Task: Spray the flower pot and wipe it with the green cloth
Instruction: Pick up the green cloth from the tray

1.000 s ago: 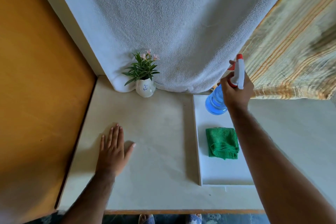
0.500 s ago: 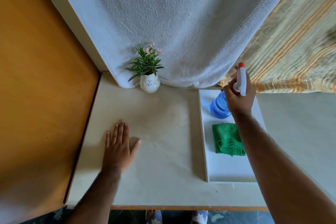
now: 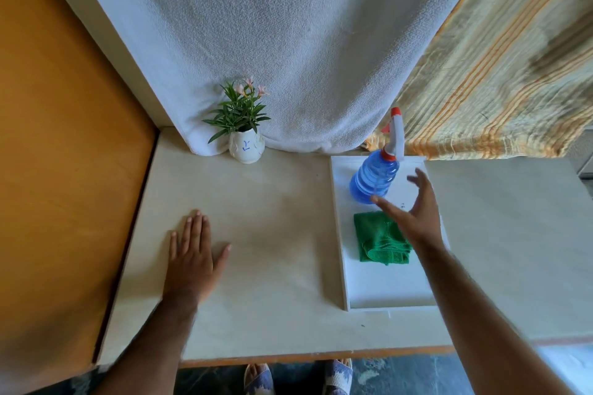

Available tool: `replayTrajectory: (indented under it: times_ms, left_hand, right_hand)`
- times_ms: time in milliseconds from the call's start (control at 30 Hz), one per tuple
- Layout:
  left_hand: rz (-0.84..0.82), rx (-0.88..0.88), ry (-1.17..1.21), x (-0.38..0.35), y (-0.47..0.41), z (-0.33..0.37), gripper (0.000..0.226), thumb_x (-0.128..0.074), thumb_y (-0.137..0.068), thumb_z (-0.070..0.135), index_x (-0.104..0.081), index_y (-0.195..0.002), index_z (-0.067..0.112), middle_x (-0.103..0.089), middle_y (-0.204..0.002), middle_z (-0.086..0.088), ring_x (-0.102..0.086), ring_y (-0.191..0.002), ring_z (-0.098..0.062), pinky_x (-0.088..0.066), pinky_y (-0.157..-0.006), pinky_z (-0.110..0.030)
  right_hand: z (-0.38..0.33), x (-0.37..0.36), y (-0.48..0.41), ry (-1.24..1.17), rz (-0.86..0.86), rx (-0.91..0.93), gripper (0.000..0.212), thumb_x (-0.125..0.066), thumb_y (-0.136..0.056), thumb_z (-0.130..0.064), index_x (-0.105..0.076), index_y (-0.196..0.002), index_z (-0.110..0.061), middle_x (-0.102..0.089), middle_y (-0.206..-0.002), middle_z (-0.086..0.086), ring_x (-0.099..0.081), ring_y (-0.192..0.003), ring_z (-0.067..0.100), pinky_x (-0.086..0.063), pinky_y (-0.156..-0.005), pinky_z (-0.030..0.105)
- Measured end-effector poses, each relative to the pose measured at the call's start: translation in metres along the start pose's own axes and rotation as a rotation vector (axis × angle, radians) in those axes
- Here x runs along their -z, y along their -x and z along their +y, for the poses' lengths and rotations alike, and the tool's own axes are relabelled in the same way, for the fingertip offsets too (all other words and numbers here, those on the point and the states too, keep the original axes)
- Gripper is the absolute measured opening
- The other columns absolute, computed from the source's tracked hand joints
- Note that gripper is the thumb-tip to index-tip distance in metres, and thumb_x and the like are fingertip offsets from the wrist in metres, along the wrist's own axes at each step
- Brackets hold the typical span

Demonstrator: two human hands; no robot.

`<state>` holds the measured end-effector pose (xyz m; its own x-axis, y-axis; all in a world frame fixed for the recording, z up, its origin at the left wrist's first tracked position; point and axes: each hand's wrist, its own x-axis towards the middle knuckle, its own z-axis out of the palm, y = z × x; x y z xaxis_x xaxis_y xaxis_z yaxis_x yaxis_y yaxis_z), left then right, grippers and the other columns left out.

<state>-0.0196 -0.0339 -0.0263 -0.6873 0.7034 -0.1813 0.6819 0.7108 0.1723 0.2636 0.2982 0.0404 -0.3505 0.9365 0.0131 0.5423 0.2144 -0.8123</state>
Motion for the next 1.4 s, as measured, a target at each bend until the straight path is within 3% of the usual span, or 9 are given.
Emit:
replayTrajectory:
  times_ms: [133,233,333,600,833,1000,1133,1267,1400]
  left_hand:
    - [-0.002,-0.004,-0.002,-0.003,-0.001,-0.002,0.091,-0.012,-0.095,0.070,-0.025,-0.155,0.002,-0.028,-0.164,-0.019,-0.024,-0.152,-0.033,-0.020,-0.123,-0.060]
    - [-0.005,-0.012,-0.007,-0.003,-0.001,-0.002,0.091,-0.011,-0.095,0.070,-0.023,-0.156,0.003,-0.025,-0.165,-0.019,-0.021,-0.153,-0.034,-0.018,-0.123,-0.060]
    - [0.002,-0.011,0.000,0.000,-0.001,0.001,0.101,-0.001,-0.090,0.075,-0.024,-0.155,0.000,-0.026,-0.164,-0.019,-0.023,-0.153,-0.034,-0.017,-0.124,-0.058]
    - [0.036,-0.035,0.009,0.004,0.002,0.007,0.107,0.006,-0.087,0.076,-0.024,-0.154,-0.001,-0.025,-0.164,-0.022,-0.024,-0.152,-0.036,-0.015,-0.124,-0.058]
    - [0.035,-0.033,-0.002,-0.002,0.000,0.001,0.099,-0.002,-0.091,0.074,-0.025,-0.155,0.001,-0.028,-0.164,-0.020,-0.025,-0.152,-0.035,-0.015,-0.124,-0.057]
    - [0.043,-0.019,-0.015,-0.007,-0.001,-0.002,0.100,0.002,-0.089,0.075,-0.017,-0.158,0.005,-0.018,-0.168,-0.014,-0.014,-0.156,-0.028,-0.008,-0.127,-0.054]
    - [0.050,-0.019,-0.014,-0.007,-0.001,-0.001,0.103,0.011,-0.085,0.076,-0.010,-0.159,0.007,-0.010,-0.169,-0.011,-0.006,-0.157,-0.025,-0.002,-0.127,-0.051]
    - [0.052,-0.020,0.012,-0.004,-0.001,0.000,0.100,0.004,-0.089,0.074,-0.019,-0.157,0.004,-0.017,-0.167,-0.015,-0.014,-0.155,-0.029,-0.010,-0.126,-0.055]
    - [0.034,-0.022,0.019,-0.004,-0.001,-0.001,0.095,-0.004,-0.094,0.071,-0.026,-0.155,0.002,-0.026,-0.164,-0.019,-0.025,-0.152,-0.034,-0.019,-0.123,-0.059]
  right_hand:
    - [0.024,0.006,0.059,0.316,-0.065,0.331,0.083,-0.073,-0.074,-0.064,-0.053,-0.136,-0.011,-0.058,-0.135,0.009,-0.050,-0.130,0.024,-0.035,-0.113,0.026]
    - [0.037,0.002,0.085,0.564,-0.260,0.441,0.088,-0.073,-0.076,-0.042,-0.044,-0.152,-0.006,-0.048,-0.155,0.014,-0.039,-0.147,0.030,-0.038,-0.118,0.046]
    - [0.042,0.000,0.088,0.682,-0.311,0.450,0.093,-0.077,-0.077,-0.033,-0.036,-0.157,-0.007,-0.037,-0.163,0.012,-0.035,-0.151,0.028,-0.033,-0.121,0.044]
    - [0.025,0.001,0.062,0.710,-0.234,0.504,0.072,-0.091,-0.067,-0.001,-0.063,-0.134,0.004,-0.069,-0.131,0.020,-0.068,-0.116,0.041,-0.058,-0.093,0.050]
    - [0.014,-0.012,0.062,0.745,-0.128,0.484,0.062,-0.086,-0.060,0.010,-0.071,-0.120,0.005,-0.074,-0.113,0.021,-0.071,-0.100,0.043,-0.061,-0.076,0.049]
    - [0.003,-0.002,0.076,0.504,-0.055,0.364,0.034,-0.081,-0.071,0.000,-0.069,-0.102,-0.002,-0.075,-0.093,0.014,-0.071,-0.080,0.038,-0.056,-0.066,0.037]
    - [-0.038,-0.007,0.097,-0.118,-0.042,0.064,0.016,-0.069,-0.078,-0.036,-0.065,-0.092,-0.029,-0.071,-0.073,-0.013,-0.068,-0.070,0.001,-0.050,-0.060,0.013]
    - [-0.085,-0.049,0.081,-0.900,-0.182,-0.308,0.023,-0.075,-0.089,-0.005,-0.079,-0.099,-0.025,-0.079,-0.096,0.000,-0.075,-0.093,0.019,-0.061,-0.071,0.033]
    - [-0.124,-0.094,0.060,-1.181,-0.404,-0.477,0.031,-0.081,-0.084,-0.003,-0.075,-0.113,-0.011,-0.076,-0.118,0.015,-0.074,-0.106,0.028,-0.062,-0.082,0.036]
